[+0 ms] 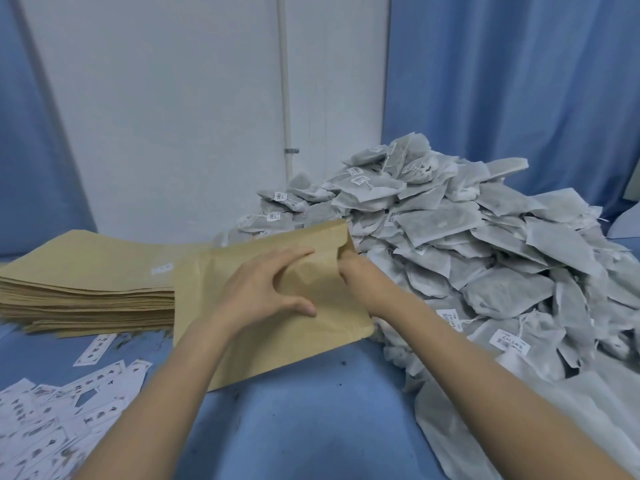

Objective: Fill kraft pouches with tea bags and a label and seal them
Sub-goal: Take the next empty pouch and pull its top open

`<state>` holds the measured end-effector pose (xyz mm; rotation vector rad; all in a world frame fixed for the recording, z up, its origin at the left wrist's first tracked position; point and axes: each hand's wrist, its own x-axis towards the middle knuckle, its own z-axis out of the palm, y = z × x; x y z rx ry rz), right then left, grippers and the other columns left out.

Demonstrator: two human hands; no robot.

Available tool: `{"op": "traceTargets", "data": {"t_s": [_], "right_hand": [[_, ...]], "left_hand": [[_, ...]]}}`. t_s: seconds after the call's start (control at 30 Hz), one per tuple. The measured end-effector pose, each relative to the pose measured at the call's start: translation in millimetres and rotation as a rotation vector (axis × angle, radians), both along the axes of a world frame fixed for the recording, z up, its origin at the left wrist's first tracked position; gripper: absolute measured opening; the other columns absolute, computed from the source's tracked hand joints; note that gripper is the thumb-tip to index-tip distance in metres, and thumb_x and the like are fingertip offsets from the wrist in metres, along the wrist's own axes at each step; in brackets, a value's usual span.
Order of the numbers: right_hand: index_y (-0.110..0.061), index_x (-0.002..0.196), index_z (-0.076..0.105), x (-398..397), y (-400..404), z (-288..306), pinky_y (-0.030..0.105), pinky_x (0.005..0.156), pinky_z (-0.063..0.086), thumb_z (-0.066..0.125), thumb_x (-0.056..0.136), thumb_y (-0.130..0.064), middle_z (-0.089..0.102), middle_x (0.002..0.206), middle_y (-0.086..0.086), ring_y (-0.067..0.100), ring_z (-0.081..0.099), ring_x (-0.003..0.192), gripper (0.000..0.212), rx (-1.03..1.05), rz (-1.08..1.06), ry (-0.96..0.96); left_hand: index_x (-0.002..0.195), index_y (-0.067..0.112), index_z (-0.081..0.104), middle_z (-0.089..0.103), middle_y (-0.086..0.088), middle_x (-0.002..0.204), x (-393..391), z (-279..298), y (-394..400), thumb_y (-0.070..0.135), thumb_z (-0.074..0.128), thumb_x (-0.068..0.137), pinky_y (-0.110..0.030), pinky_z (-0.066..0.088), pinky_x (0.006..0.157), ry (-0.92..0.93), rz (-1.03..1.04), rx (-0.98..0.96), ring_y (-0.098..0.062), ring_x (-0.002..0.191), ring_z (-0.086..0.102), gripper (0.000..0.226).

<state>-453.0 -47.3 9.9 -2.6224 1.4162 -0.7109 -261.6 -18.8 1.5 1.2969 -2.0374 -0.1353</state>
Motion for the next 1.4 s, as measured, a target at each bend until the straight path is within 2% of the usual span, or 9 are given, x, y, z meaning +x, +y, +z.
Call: {"op": "traceTargets", "data": {"t_s": [0.13, 0.23, 0.43, 0.57, 0.67, 0.83, 1.07, 1.23, 1.4], "right_hand": [[-0.016, 0.099, 0.073, -39, -11, -13, 0.029, 0.087, 0.043, 0.061, 0.086, -0.017, 0.068, 0.104, -0.003, 0.017, 0.054, 0.105, 0.017, -0.274, -0.154, -0.283], [-0.011, 0.101, 0.072, -66, -26, -13, 0.040, 0.091, 0.040, 0.065, 0.079, -0.007, 0.064, 0.113, 0.010, 0.032, 0.052, 0.110, 0.024, -0.539, -0.464, -0.331], [-0.018, 0.126, 0.053, -95, -55, -13, 0.042, 0.104, 0.012, 0.066, 0.074, -0.006, 0.041, 0.141, 0.010, 0.031, 0.032, 0.131, 0.055, -0.520, -0.663, 0.106], [-0.006, 0.094, 0.071, -97, -56, -14, 0.037, 0.078, 0.046, 0.067, 0.065, 0.006, 0.070, 0.098, 0.012, 0.031, 0.064, 0.090, 0.032, -0.886, -0.551, -0.044], [-0.005, 0.099, 0.073, -70, -40, -28, 0.034, 0.071, 0.053, 0.055, 0.076, 0.008, 0.072, 0.097, 0.008, 0.027, 0.066, 0.084, 0.032, -1.074, -0.444, -0.338], [-0.008, 0.083, 0.067, -33, -16, -27, 0.015, 0.063, 0.037, 0.058, 0.090, -0.015, 0.053, 0.071, -0.018, 0.000, 0.045, 0.066, 0.014, -0.525, -0.461, -1.136], [-0.015, 0.060, 0.054, -30, -14, -23, 0.014, 0.051, 0.042, 0.067, 0.084, -0.027, 0.051, 0.049, -0.014, 0.001, 0.047, 0.050, 0.030, -0.102, -0.424, -1.552], [-0.022, 0.043, 0.026, -30, -15, -20, 0.024, 0.054, 0.040, 0.074, 0.075, -0.024, 0.028, 0.050, -0.001, 0.015, 0.034, 0.052, 0.057, 0.087, -0.333, -1.370], [-0.020, 0.058, 0.066, -28, -7, -14, 0.017, 0.045, 0.045, 0.080, 0.069, -0.027, 0.065, 0.059, 0.000, 0.011, 0.061, 0.053, 0.020, 0.292, -0.148, -1.165]], "left_hand": [[0.123, 0.058, 0.047, 0.042, 0.038, 0.126, 0, -13, -6, 0.042, 0.089, 0.049, -0.009, 0.027, 0.097, 0.120, 0.035, 0.009, 0.009, 0.120, 0.037, 0.087], [0.128, 0.054, 0.046, 0.042, 0.025, 0.139, -4, -15, -12, 0.040, 0.089, 0.049, -0.020, 0.026, 0.106, 0.145, 0.051, 0.025, 0.004, 0.125, 0.035, 0.091], [0.129, 0.051, 0.047, 0.043, 0.016, 0.144, -8, -19, -24, 0.037, 0.090, 0.048, -0.029, 0.026, 0.113, 0.172, 0.042, 0.093, -0.004, 0.134, 0.034, 0.093], [0.124, 0.058, 0.046, 0.044, 0.018, 0.143, -7, -23, -28, 0.036, 0.091, 0.047, -0.030, 0.027, 0.113, 0.195, 0.043, 0.097, -0.002, 0.134, 0.034, 0.091], [0.117, 0.066, 0.046, 0.047, 0.024, 0.138, -3, -26, -30, 0.038, 0.090, 0.046, -0.030, 0.029, 0.112, 0.265, 0.083, 0.067, 0.001, 0.133, 0.035, 0.088], [0.113, 0.065, 0.051, 0.049, 0.045, 0.117, 6, -29, -31, 0.038, 0.090, 0.045, -0.004, 0.030, 0.095, 0.356, 0.090, 0.038, 0.023, 0.114, 0.039, 0.084], [0.119, 0.066, 0.047, 0.047, 0.034, 0.132, 7, -25, -25, 0.040, 0.089, 0.042, -0.021, 0.031, 0.106, 0.341, 0.069, 0.058, 0.012, 0.127, 0.036, 0.091], [0.123, 0.067, 0.042, 0.040, 0.032, 0.140, 4, -24, -19, 0.044, 0.088, 0.041, -0.032, 0.027, 0.113, 0.307, 0.079, 0.028, 0.006, 0.132, 0.032, 0.096], [0.121, 0.073, 0.036, 0.033, 0.036, 0.141, 6, -22, -15, 0.041, 0.089, 0.041, -0.033, 0.025, 0.114, 0.238, 0.060, 0.048, 0.004, 0.134, 0.028, 0.100]]}}
